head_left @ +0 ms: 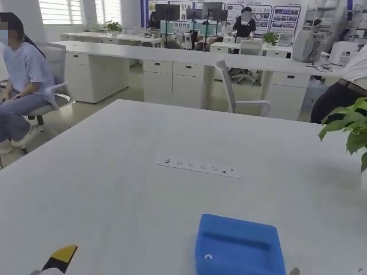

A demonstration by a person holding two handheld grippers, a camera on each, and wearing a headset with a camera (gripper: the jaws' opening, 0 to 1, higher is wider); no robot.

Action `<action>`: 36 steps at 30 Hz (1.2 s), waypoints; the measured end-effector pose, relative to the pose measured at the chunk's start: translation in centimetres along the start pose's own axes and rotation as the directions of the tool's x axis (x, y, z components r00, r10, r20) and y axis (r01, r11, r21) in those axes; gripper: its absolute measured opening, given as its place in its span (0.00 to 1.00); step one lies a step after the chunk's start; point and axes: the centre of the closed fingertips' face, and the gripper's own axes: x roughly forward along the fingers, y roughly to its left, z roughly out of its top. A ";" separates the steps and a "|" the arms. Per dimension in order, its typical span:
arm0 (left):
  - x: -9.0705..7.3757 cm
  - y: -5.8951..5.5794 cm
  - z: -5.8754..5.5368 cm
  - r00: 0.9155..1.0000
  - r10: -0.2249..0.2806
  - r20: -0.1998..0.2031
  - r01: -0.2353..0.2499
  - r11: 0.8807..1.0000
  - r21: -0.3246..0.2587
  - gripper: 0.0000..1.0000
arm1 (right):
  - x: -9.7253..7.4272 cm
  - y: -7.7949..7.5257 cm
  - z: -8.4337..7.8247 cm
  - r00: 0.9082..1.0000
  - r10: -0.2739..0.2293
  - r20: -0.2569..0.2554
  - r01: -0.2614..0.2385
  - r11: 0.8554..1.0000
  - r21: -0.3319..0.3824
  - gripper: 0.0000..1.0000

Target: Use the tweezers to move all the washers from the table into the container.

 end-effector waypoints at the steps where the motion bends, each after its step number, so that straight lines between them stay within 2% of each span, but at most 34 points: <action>1: 0.0 0.1 -0.1 1.000 0.002 -0.001 -0.002 1.000 0.000 0.97 | 0.1 0.1 -0.2 1.000 0.003 -0.005 -0.003 1.000 0.001 0.03; 5: -0.2 0.3 -0.2 1.000 0.007 -0.004 -0.007 1.000 -0.004 0.97 | 0.4 -0.1 -1.0 1.000 -0.007 -0.021 0.007 1.000 -0.008 0.04; 17: -0.1 0.3 -0.2 1.000 0.007 -0.013 -0.007 1.000 0.006 0.97 | 1.0 -0.5 -1.7 0.999 -0.022 -0.023 0.022 1.000 -0.008 0.04; 24: 0.2 0.1 -0.1 1.000 0.002 -0.013 -0.002 1.000 0.009 0.97 | 0.9 0.0 -1.9 0.999 -0.018 -0.049 0.012 0.994 -0.111 0.03; 27: 0.3 0.0 0.1 1.000 0.000 -0.010 0.000 1.000 0.011 0.97 | 0.9 0.0 -1.9 0.998 -0.020 -0.057 0.013 0.992 -0.124 0.03; 36: 0.3 0.0 0.1 1.000 -0.006 -0.011 0.006 1.000 0.018 0.97 | 1.0 0.0 -1.6 0.998 -0.011 -0.067 0.004 0.994 -0.105 0.02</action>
